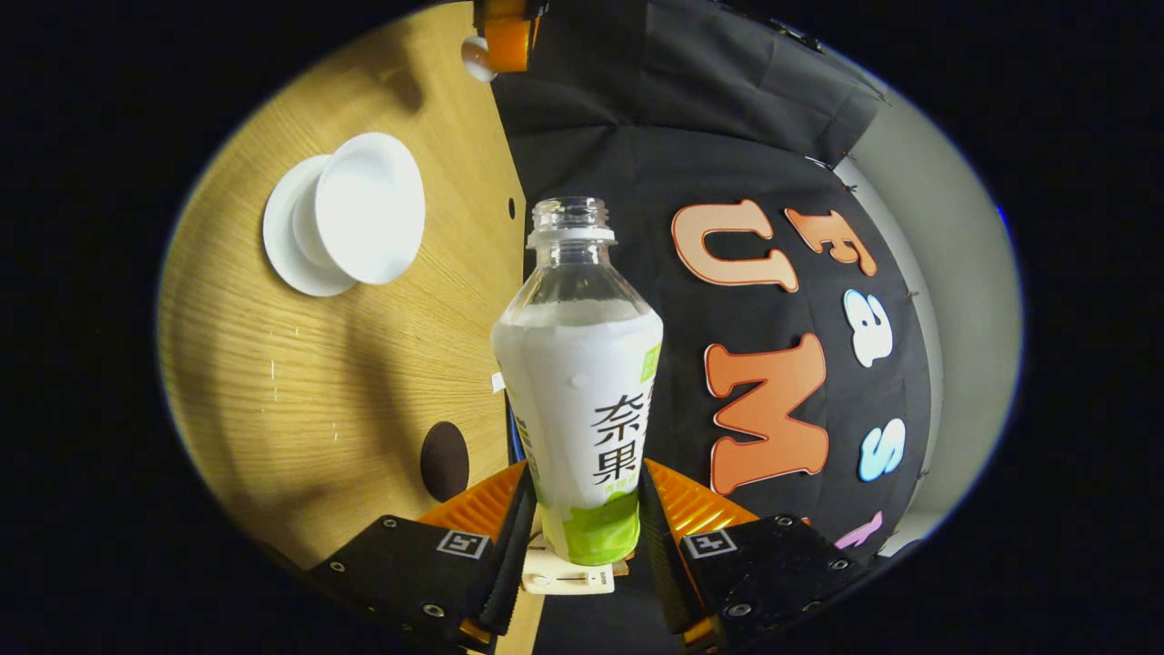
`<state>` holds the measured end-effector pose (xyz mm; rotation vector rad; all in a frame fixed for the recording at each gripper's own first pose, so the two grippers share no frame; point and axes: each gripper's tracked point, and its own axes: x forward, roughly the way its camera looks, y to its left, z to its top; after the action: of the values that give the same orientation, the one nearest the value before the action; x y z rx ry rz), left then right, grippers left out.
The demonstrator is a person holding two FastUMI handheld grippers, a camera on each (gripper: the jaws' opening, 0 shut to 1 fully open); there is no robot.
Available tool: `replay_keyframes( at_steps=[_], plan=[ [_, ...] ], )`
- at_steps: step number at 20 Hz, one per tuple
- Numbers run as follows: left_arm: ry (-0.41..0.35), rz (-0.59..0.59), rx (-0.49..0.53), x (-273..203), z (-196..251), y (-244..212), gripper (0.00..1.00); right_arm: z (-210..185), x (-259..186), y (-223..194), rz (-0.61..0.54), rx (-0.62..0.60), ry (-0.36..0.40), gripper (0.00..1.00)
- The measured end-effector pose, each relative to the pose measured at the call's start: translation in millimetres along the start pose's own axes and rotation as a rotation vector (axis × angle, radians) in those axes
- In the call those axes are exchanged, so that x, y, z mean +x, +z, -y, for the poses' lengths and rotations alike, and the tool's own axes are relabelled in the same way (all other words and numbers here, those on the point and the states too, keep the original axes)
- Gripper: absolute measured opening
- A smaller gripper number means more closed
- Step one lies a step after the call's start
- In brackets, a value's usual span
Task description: Open the teacup lid with one hand, grasp the water bottle and pour water into the teacup with the other hand; after pouring, place the water bottle on the coaster and then close the teacup lid.
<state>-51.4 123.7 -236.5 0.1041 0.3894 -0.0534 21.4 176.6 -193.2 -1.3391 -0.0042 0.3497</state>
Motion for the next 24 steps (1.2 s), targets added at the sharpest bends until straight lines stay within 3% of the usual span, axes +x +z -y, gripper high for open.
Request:
replay_keyframes(
  at_steps=[5,9,24],
  plan=[
    [0.001,-0.015,0.002,0,-4,-6,0.27,4,4,-2,0.020,-0.087,-0.034,0.66],
    [0.009,-0.031,-0.002,2,-9,-10,0.28,12,7,-2,0.036,-0.154,-0.076,0.63],
    [0.018,-0.035,-0.013,4,-20,-6,0.27,52,18,13,0.120,-0.273,-0.170,0.63]
  ],
)
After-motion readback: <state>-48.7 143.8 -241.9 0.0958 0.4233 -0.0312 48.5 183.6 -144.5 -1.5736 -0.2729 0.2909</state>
